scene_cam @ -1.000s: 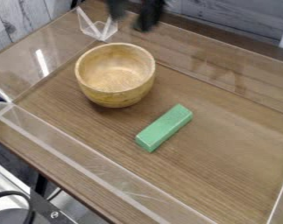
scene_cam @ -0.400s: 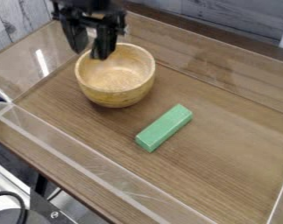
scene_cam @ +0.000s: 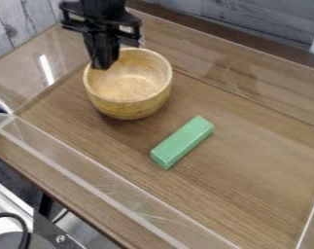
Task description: Remove the green block from inside the brown bowl and put it on the table
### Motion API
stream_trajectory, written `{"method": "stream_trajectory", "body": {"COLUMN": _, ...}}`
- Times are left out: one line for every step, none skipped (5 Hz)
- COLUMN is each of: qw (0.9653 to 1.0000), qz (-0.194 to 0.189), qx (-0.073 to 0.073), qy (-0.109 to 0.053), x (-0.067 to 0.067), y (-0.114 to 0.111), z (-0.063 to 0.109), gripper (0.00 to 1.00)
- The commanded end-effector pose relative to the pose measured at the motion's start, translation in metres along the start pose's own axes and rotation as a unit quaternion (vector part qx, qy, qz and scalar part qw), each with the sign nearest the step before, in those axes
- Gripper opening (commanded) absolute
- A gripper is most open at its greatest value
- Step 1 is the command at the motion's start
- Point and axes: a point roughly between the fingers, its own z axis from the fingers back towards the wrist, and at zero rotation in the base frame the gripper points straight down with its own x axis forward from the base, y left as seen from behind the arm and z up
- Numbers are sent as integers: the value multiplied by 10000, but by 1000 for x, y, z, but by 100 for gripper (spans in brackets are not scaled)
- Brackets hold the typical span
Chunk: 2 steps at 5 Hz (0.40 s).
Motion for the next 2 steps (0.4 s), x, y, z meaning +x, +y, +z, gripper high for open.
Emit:
{"method": "stream_trajectory", "body": {"qw": 9995, "qz": -55, "qx": -121, "qy": -291, "x": 10, "y": 8, "z": -9, "gripper": 0}}
{"method": "stream_trajectory", "body": {"qw": 9988, "qz": -146, "qx": -259, "qy": -380, "x": 9, "y": 11, "z": -31, "gripper": 0}}
